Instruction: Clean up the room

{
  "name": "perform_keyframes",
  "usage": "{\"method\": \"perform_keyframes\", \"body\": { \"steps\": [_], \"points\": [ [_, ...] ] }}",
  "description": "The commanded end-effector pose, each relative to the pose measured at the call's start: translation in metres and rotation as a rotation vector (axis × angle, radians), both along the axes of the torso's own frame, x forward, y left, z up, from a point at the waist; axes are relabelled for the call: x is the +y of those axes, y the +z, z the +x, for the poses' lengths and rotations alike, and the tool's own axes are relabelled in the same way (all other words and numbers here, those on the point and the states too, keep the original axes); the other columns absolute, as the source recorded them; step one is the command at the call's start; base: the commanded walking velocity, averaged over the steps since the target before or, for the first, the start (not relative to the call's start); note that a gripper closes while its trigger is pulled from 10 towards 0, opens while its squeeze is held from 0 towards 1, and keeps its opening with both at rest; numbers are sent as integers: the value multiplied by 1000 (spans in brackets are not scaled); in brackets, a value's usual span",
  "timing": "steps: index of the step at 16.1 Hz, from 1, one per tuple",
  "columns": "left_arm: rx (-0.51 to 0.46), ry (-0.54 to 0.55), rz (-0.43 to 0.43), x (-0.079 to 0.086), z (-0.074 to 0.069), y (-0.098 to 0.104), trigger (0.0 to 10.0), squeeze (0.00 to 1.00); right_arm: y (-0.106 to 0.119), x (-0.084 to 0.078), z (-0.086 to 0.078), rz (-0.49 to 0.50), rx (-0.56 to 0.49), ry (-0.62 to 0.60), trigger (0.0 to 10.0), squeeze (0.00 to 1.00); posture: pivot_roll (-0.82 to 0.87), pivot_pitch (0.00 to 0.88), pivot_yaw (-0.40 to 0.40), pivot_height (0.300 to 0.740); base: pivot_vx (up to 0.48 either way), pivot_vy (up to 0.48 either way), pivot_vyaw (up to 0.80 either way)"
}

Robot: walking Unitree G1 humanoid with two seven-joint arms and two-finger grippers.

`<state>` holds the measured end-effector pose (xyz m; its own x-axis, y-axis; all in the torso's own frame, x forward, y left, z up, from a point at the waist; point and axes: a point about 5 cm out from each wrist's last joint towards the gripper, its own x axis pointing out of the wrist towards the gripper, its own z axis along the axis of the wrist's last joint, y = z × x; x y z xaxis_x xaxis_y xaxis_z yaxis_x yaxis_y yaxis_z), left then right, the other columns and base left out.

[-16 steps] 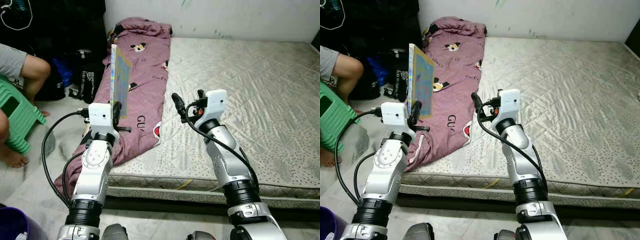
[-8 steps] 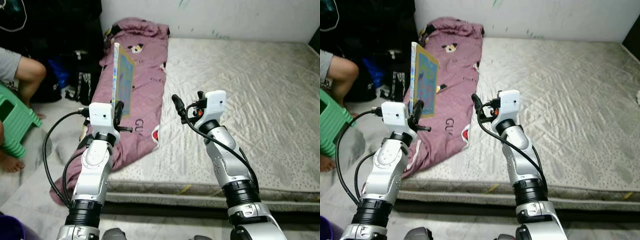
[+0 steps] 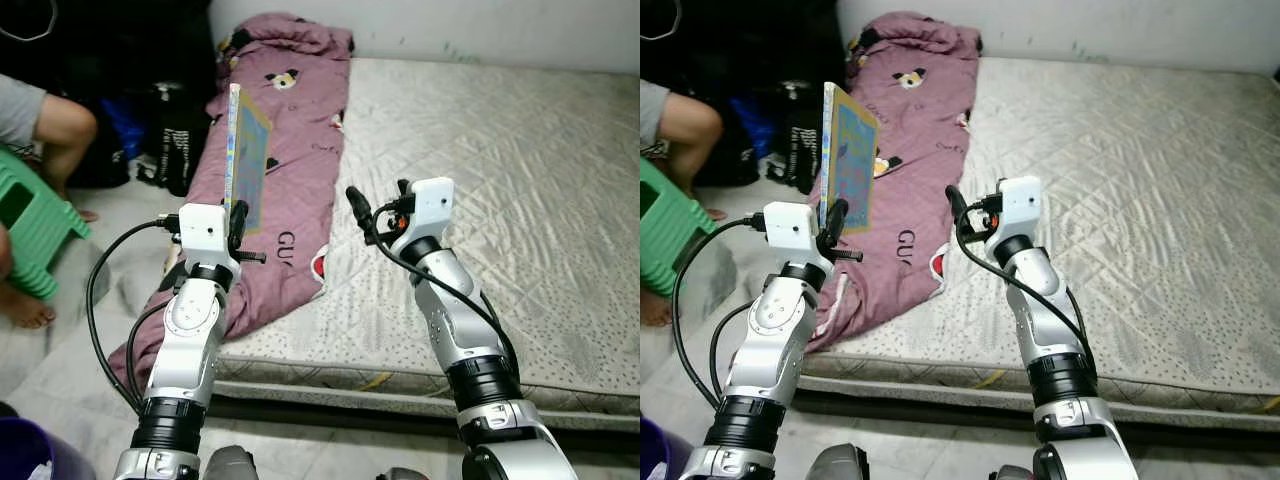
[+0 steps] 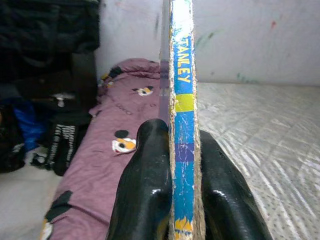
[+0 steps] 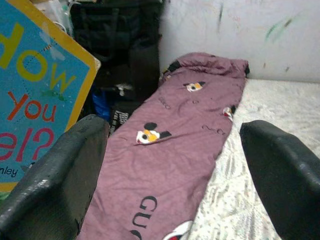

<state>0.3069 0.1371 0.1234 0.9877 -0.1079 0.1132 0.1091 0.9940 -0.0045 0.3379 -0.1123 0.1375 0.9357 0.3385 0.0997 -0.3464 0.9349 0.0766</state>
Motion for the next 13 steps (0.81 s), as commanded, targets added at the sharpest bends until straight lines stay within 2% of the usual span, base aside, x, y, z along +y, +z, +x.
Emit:
{"method": "perform_keyframes", "body": {
  "steps": [1, 4, 13],
  "points": [
    [-48, -5, 9, -1, 3, 10, 10000, 0, 4, -2, 2, -4, -11, -9, 10000, 0, -86, 0, 0, 740, 0, 0, 0],
    [-49, -6, 10, -2, 3, 10, 10000, 0, 4, -2, 2, -7, -12, -8, 10000, 0, -86, 0, -1, 740, 0, 0, 0],
    [-44, -3, -2, -2, 3, 10, 10000, 0, 2, -3, 2, -9, -8, -12, 10000, 0, -90, 0, -6, 740, 0, -320, 0]
  ]
}}
